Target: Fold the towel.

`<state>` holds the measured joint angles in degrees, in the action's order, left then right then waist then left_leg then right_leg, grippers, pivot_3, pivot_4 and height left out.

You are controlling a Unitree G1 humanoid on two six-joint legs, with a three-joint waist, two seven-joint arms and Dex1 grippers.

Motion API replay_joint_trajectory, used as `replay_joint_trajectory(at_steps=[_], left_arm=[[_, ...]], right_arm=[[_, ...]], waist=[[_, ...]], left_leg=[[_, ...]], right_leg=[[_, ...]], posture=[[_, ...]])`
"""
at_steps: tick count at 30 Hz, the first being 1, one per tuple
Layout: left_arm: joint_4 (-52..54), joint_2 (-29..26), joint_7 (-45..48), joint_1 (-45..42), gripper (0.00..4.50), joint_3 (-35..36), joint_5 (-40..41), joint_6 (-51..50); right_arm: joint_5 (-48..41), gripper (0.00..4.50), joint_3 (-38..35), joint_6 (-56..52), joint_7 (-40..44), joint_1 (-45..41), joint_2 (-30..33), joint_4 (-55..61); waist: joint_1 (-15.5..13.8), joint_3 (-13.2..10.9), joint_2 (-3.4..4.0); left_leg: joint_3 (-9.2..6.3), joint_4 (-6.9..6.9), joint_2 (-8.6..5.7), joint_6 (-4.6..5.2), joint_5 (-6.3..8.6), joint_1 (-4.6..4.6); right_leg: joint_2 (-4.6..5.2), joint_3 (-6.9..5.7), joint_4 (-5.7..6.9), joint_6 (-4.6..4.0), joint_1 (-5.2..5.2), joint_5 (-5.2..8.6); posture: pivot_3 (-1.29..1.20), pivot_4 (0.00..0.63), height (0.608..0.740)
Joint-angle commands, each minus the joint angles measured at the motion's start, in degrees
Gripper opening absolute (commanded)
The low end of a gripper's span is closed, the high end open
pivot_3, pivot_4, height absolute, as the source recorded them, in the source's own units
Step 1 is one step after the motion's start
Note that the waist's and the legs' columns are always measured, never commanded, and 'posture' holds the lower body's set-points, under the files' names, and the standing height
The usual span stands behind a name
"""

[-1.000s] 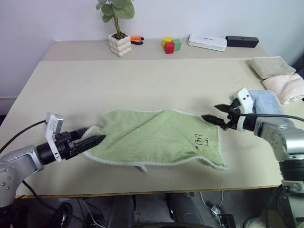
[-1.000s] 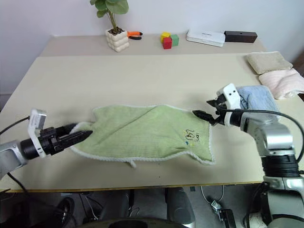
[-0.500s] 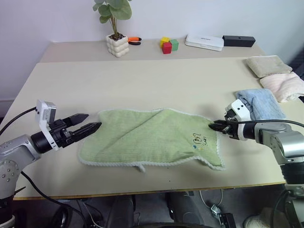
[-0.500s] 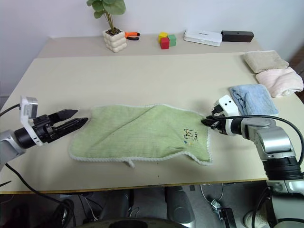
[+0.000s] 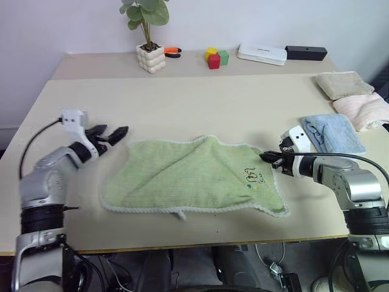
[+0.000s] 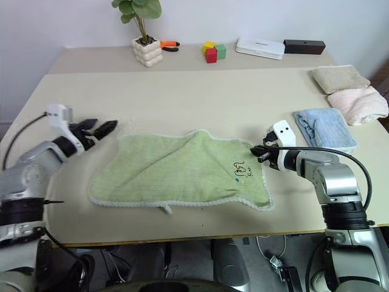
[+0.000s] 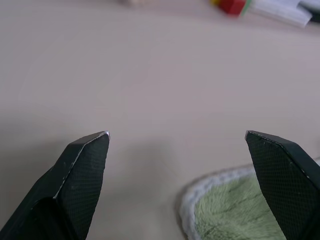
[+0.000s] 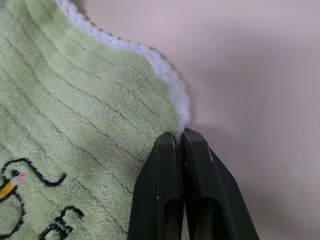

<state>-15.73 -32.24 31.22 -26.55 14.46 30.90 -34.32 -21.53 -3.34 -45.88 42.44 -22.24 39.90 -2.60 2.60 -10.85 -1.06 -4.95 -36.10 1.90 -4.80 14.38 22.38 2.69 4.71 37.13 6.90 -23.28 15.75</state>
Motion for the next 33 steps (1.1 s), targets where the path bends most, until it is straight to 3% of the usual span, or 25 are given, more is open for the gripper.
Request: replay_joint_trajectory(at_steps=[1,6,12,15,22,23,30,33], left_arm=[[-2.3,1.5,0.4,-3.1,4.50,-0.6,0.5,-3.8],[-2.9,0.1,4.9,-4.1,4.50,-3.1,3.8,-19.1],[0.3,-2.5,7.3,-2.9,4.50,-5.0,4.1,-26.7],[-0.5,-3.6,6.9,-1.9,3.59,-7.5,1.2,-27.7],[-2.0,0.1,4.1,-2.8,0.23,-5.2,0.8,-27.1],[-2.3,0.4,3.7,-3.1,0.03,-4.6,0.8,-27.0],[-5.1,0.3,3.6,-5.5,0.03,-2.1,0.2,-25.7],[-6.3,1.8,2.8,-8.2,0.03,2.4,3.4,-27.6]], right_arm=[[-0.6,0.07,-1.1,-0.5,-0.9,0.1,-0.6,3.1],[-0.7,0.07,-1.4,-0.9,-1.6,1.0,-0.7,4.1],[-0.7,0.07,-1.7,-0.8,-2.2,1.0,-0.9,3.8],[-0.5,0.00,-1.5,-0.7,-2.4,0.9,-0.9,3.8],[-0.7,0.00,-1.3,-0.9,-2.5,0.0,-0.9,3.9],[-0.7,0.00,-1.3,-1.0,-2.5,0.0,-0.9,4.0],[-0.5,0.00,-2.0,0.2,-3.0,-0.4,-1.2,3.1],[-0.1,0.00,-2.1,1.1,-3.4,-1.3,-1.4,2.1]], waist=[[0.0,0.0,0.00],[0.0,0.0,0.05],[0.0,0.1,0.17],[0.0,0.1,0.22],[-0.3,0.2,0.42],[-0.4,0.2,0.42],[-0.5,0.2,0.42],[-0.4,0.2,0.41]], left_leg=[[-0.01,-0.01,0.00,0.00,0.00,0.02],[-0.02,-0.02,-0.02,0.00,0.00,0.01],[-0.03,0.00,-0.03,0.00,0.00,-0.02],[-0.03,-0.01,-0.03,0.00,0.00,-0.04],[-0.02,-0.02,-0.05,0.00,0.00,-0.08],[-0.03,-0.03,-0.06,0.00,0.00,-0.07],[-0.04,-0.04,-0.07,0.00,0.00,-0.08],[-0.04,-0.05,-0.07,-0.01,-0.01,-0.08]], right_leg=[[0.00,0.00,0.00,0.00,-0.01,0.00],[0.01,-0.01,0.05,0.01,0.01,0.00],[0.03,0.00,0.05,0.02,0.03,0.01],[0.03,0.00,0.04,0.02,0.05,0.01],[0.05,-0.01,0.02,0.02,0.13,0.01],[0.06,0.00,0.02,0.02,0.14,0.01],[0.06,-0.01,0.02,0.03,0.16,0.01],[0.06,-0.02,0.02,0.03,0.15,0.01]], posture=[[0.00,0.150,0.740],[0.00,0.150,0.740],[0.00,0.150,0.740],[0.00,0.150,0.740],[0.00,0.150,0.740],[0.00,0.150,0.740],[0.00,0.150,0.740],[0.00,0.150,0.740]])
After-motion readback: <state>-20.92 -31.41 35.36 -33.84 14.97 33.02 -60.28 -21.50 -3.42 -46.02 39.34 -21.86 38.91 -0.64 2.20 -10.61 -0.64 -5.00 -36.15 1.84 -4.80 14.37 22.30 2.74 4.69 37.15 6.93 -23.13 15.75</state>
